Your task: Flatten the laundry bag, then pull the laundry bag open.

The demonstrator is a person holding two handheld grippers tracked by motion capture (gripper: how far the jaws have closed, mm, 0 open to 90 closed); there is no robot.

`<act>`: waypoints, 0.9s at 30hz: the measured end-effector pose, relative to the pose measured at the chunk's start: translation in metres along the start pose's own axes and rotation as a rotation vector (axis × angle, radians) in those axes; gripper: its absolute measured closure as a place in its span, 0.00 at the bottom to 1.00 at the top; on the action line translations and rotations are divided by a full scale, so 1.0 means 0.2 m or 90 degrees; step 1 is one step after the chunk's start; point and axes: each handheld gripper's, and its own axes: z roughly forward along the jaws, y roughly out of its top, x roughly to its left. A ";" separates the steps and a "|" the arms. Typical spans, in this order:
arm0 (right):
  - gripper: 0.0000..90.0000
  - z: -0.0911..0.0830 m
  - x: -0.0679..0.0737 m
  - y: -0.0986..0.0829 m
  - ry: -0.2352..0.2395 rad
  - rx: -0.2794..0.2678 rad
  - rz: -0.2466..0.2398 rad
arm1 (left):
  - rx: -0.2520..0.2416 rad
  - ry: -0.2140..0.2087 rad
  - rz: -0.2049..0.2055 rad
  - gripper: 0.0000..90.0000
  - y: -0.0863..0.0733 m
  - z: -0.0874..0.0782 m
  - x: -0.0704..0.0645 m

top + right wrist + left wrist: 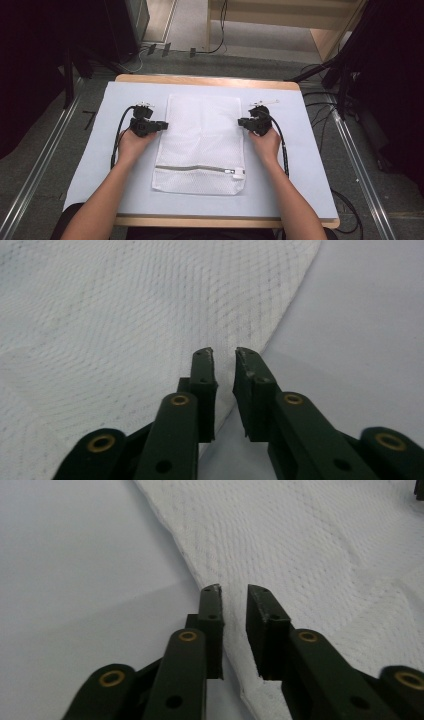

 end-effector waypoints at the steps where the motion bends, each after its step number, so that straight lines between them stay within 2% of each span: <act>1: 0.86 0.00 0.00 0.00 -0.001 0.003 -0.003 | -0.002 -0.006 -0.006 0.82 0.00 0.00 0.00; 3: 0.83 -0.01 0.00 0.00 -0.008 0.003 -0.012 | 0.000 -0.005 -0.003 0.75 0.01 -0.01 -0.01; 5: 0.82 -0.02 0.01 0.00 -0.008 0.002 -0.014 | 0.003 -0.013 -0.006 0.72 0.01 -0.01 -0.01; 10: 0.77 -0.03 0.01 -0.01 0.000 -0.002 -0.011 | 0.013 -0.010 0.012 0.66 0.01 -0.02 -0.04; 19: 0.68 -0.10 0.04 -0.01 0.010 -0.014 -0.023 | 0.046 -0.039 0.017 0.54 0.02 -0.04 -0.09; 21: 0.67 -0.12 0.05 -0.01 0.014 -0.018 -0.030 | 0.053 -0.055 0.028 0.52 0.02 -0.06 -0.12; 27: 0.65 -0.17 0.08 -0.04 0.030 -0.024 -0.040 | 0.046 -0.070 0.054 0.49 0.02 -0.10 -0.19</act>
